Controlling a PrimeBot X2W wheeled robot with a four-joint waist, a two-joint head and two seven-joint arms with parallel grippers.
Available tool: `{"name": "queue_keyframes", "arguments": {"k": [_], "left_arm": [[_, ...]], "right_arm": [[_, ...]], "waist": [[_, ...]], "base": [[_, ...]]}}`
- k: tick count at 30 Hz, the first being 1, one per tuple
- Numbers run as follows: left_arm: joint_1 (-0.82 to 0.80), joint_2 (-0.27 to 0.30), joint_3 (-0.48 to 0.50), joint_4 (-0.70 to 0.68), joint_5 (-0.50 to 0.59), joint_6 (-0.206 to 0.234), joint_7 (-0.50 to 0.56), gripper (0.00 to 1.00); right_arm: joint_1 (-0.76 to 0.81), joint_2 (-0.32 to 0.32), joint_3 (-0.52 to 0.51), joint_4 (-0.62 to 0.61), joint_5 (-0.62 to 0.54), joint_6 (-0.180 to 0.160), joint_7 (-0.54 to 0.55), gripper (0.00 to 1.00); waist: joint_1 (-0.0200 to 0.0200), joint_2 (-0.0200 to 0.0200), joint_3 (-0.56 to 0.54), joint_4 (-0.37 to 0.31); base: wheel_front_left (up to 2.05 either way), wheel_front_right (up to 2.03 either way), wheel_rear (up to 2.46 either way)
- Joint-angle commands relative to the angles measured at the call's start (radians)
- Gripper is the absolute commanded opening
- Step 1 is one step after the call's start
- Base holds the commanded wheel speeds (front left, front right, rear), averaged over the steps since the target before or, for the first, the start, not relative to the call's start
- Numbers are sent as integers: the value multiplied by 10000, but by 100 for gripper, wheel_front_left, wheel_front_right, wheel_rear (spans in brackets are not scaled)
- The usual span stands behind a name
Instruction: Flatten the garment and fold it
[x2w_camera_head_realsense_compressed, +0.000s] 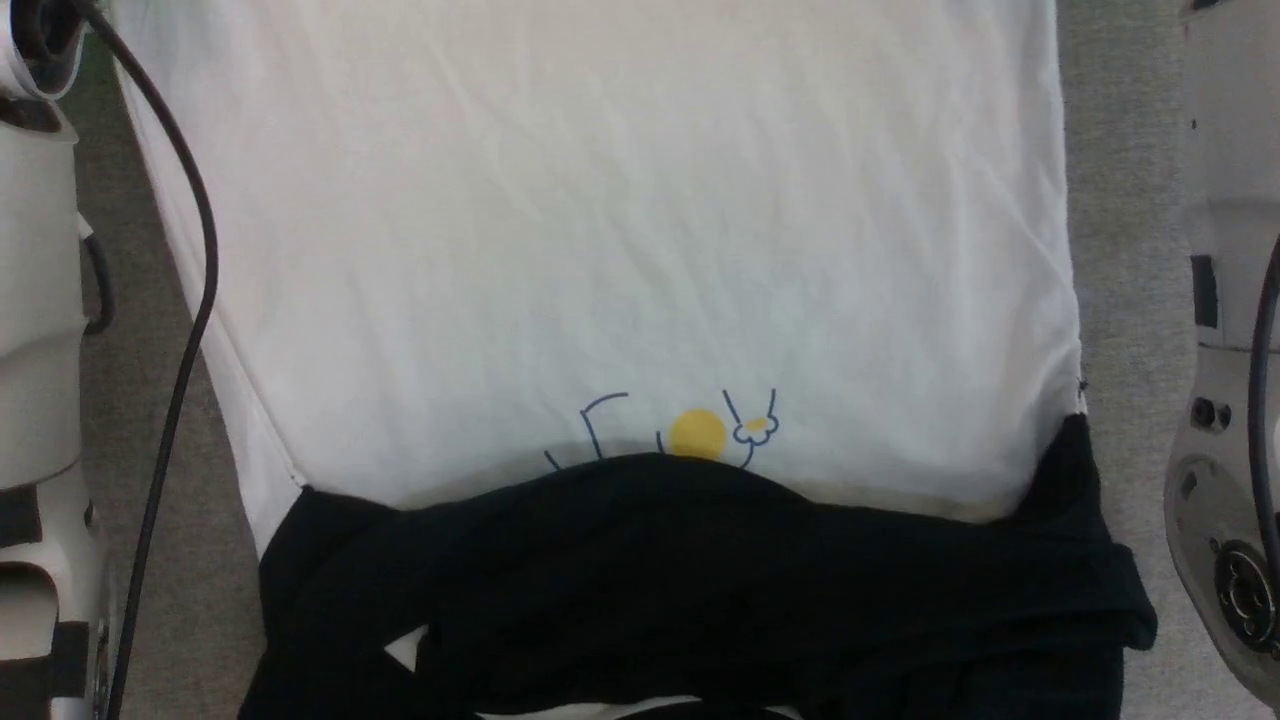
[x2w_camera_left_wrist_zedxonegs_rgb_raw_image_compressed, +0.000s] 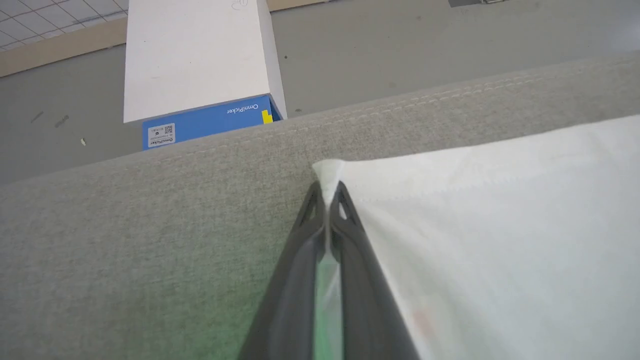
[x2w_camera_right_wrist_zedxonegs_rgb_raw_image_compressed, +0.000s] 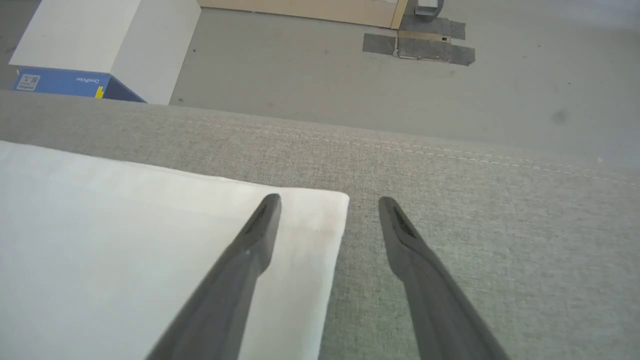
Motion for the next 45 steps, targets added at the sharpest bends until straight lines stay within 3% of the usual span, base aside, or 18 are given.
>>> {"name": "queue_keyframes", "arguments": {"k": [1, 4, 5, 6, 7, 8, 11, 14, 21, 29, 38, 45], "left_arm": [[-242, -46, -37, 97, -44, -70, -164, 0], [-350, -101, -113, 252, -66, -157, -380, 0], [-390, -121, -140, 314, -70, -181, -452, 0], [-413, -131, -154, 356, -73, -192, -492, 0], [-461, -136, -180, 439, -73, -220, -571, 0], [-498, -129, -193, 491, -65, -234, -626, 0], [-622, -82, -229, 660, -27, -272, -811, 0], [-721, -27, -244, 804, 28, -290, -1078, 0], [-929, 161, -323, 1089, 337, -415, -2591, 0], [-511, 213, -307, 1787, 332, -551, -4371, 0], [2099, 398, -249, 1131, -157, -806, -5679, 0], [5080, 234, -59, -634, -701, -467, -6154, 0]], "right_arm": [[-234, -1, -194, 226, -309, -15, 451, 100], [-431, -1, -486, 460, -795, -15, 1260, 100], [-456, -1, -555, 537, -865, -15, 1599, 93], [-460, -1, -582, 578, -901, -15, 1819, 68], [-448, -1, -549, 619, -1009, -15, 2251, 30], [-434, -1, -526, 587, -1086, -15, 2463, 1], [-364, -1, -486, 283, -1236, -15, 2757, 0], [-280, -1, -472, -149, -1361, -15, 2361, 0], [-127, -1, -496, -715, -1622, -15, -70, 0], [513, -1, -350, -210, -1106, -15, -1954, 0], [2702, -312, 421, -754, 149, -15, -3064, 0], [5372, -899, 876, -2562, 899, -15, -3190, 0]], "waist": [[-1, 0, 321, 391], [-1, 0, 364, 491], [-1, 0, 366, 516], [-1, 0, 363, 525], [-1, 0, 351, 527], [-1, 0, 340, 519], [-1, 0, 289, 482], [-1, 0, 219, 430], [-1, 0, -148, 321], [-1, 0, -1217, 293], [-1, 0, -3343, 398], [-1, 0, -4950, 695]], "base": [[0, 0, 0], [0, 0, 0], [0, 0, 0], [0, 0, 0], [0, 0, 0], [0, 0, 0], [0, 0, 0], [0, 0, 0], [0, 0, 0], [0, 0, 0], [0, 0, 0], [0, 0, 0]]}}
